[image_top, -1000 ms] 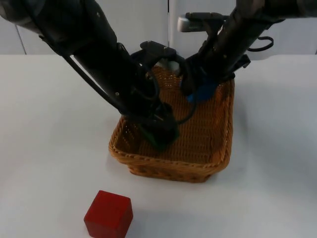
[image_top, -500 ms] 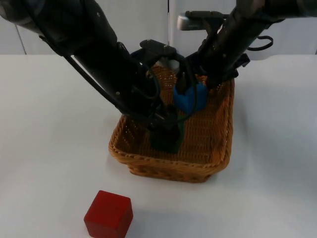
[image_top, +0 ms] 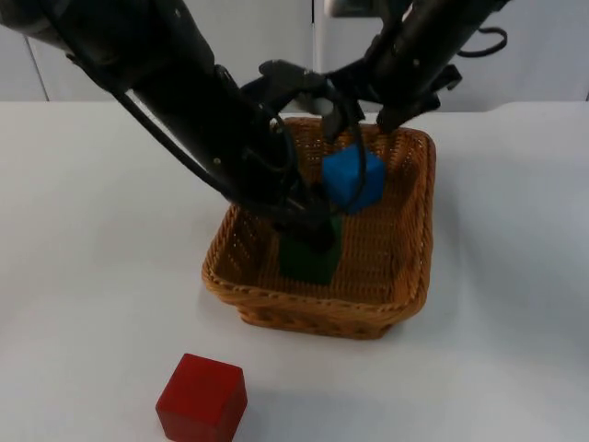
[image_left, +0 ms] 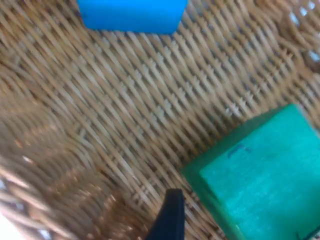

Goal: Pick up one cube with each hand and place exactly two cubes into the same basket, leaving the remaining cube outside.

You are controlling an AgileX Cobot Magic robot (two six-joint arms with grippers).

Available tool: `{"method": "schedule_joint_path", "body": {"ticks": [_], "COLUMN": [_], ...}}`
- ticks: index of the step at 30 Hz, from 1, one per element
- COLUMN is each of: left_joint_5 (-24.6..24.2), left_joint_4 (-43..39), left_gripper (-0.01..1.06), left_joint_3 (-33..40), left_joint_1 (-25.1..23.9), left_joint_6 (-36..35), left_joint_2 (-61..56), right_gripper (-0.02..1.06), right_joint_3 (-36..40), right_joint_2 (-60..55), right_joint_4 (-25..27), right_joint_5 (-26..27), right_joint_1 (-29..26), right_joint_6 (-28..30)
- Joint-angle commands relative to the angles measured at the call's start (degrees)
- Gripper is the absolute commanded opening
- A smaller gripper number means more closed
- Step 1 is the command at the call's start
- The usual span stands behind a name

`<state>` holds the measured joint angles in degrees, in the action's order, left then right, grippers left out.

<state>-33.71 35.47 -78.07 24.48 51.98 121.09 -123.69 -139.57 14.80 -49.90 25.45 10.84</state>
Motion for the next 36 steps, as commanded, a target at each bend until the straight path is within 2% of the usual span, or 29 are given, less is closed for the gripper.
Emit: {"method": "schedule_joint_path", "body": {"ticks": [1,4,14,28,32,36], "left_joint_5": [-0.04,-0.04,0.2,-0.03,-1.41,-3.26], "left_joint_4": [-1.0,-2.81,-5.11,-9.16,-9.44,-10.39], "left_gripper": [0.77,0.77,0.77,0.77,0.77,0.77], "left_joint_3": [0.12,0.12,0.12,0.12,0.12,0.12], "left_joint_1": [0.11,0.11,0.11,0.11,0.11,0.11], "left_joint_6": [0.03,0.03,-0.24,-8.53,-10.71,-10.94], "left_joint_2": [-2.05,-5.04,-12.92,-16.66,-17.16,-18.98], "right_gripper": [0.72,0.72,0.72,0.72,0.72,0.72], "right_joint_3": [-2.02,-7.2,-15.36,-15.36,-15.36,-13.14], "right_joint_2": [0.59,0.59,0.98,7.83,9.12,11.63], "right_joint_4": [0.52,0.52,0.31,-1.35,-1.24,-1.24], "right_joint_5": [-2.03,-5.98,-13.73,-15.94,-18.82,-19.08], "right_joint_1": [0.48,0.48,0.48,0.48,0.48,0.48], "right_joint_6": [0.67,0.67,0.81,0.81,0.81,1.38]}}
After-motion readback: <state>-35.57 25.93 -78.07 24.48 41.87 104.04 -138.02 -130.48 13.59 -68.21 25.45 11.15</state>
